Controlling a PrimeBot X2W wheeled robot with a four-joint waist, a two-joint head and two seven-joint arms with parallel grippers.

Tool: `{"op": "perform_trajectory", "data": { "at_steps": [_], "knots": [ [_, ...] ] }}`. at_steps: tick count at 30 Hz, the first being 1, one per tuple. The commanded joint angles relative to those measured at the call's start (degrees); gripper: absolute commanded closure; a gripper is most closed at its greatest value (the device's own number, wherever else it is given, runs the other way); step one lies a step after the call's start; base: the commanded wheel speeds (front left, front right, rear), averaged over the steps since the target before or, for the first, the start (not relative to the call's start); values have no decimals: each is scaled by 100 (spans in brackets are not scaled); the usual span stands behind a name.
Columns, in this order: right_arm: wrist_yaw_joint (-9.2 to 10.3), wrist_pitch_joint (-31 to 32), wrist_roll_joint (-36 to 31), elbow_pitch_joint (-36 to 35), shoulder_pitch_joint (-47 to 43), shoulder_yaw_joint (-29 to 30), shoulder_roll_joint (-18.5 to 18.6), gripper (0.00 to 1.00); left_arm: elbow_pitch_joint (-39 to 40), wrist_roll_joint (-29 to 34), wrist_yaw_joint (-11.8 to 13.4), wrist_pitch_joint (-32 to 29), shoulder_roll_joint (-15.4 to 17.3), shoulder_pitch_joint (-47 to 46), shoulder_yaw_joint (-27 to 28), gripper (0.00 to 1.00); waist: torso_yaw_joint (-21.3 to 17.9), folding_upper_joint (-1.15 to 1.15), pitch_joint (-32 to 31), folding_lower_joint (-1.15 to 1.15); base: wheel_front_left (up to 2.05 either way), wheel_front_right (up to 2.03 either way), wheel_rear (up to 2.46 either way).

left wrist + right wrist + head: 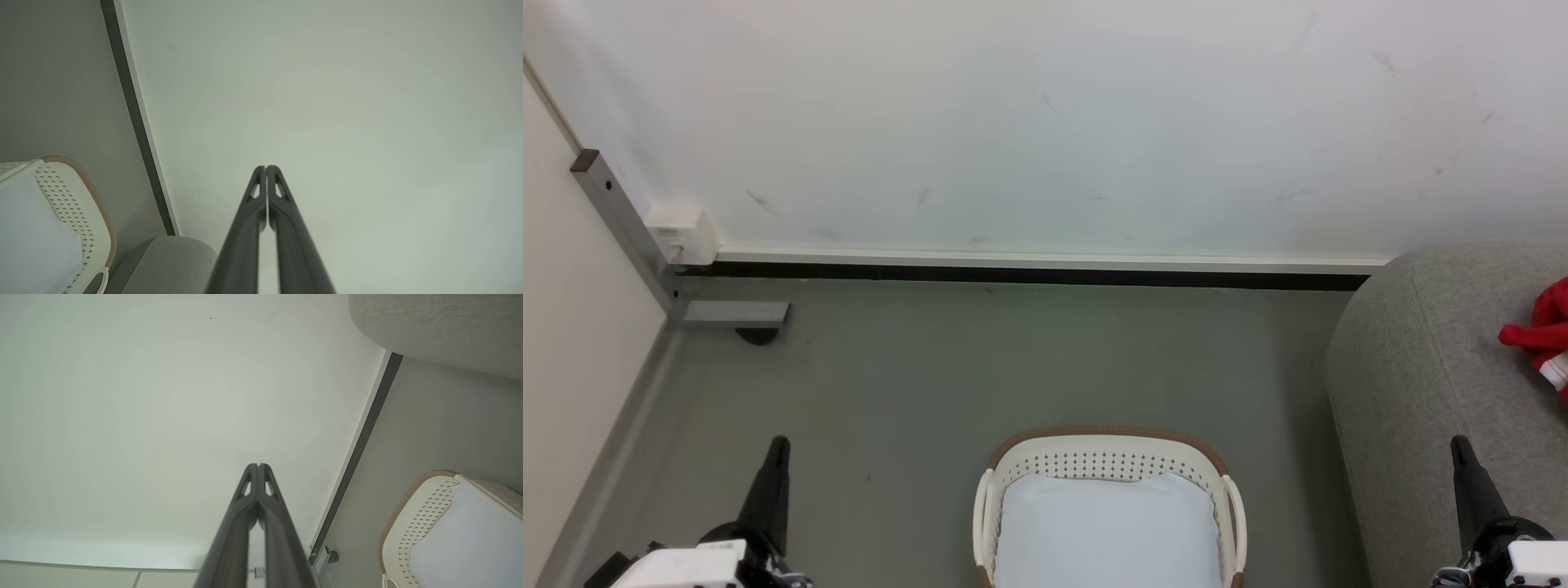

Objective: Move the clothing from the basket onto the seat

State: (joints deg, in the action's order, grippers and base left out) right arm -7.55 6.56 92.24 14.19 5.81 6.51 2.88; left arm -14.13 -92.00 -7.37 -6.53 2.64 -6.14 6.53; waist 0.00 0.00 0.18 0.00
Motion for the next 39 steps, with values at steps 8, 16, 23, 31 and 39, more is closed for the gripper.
{"op": "perform_trajectory", "data": {
  "at_steps": [8, 16, 23, 31, 39],
  "knots": [
    [12, 21, 15, -32, 74, 26, -3, 100, 23, -73, -22, -25, 43, -12, 13, 100, 0, 0, 0, 0, 0, 0, 0],
    [12, 21, 15, -31, 74, 26, -3, 100, 24, -74, -22, -24, 43, -12, 13, 100, 0, 0, 0, 0, 0, 0, 0],
    [12, 21, 14, -31, 74, 27, -2, 100, 23, -74, -22, -24, 43, -12, 13, 100, 0, 0, 0, 0, 0, 0, 0],
    [12, 21, 14, -31, 73, 26, -3, 100, 24, -74, -22, -24, 43, -11, 12, 100, 0, 0, 0, 0, 0, 0, 0],
    [12, 21, 14, -31, 73, 27, -3, 100, 24, -75, -22, -23, 43, -11, 12, 100, 0, 0, 0, 0, 0, 0, 0]
  ]
}}
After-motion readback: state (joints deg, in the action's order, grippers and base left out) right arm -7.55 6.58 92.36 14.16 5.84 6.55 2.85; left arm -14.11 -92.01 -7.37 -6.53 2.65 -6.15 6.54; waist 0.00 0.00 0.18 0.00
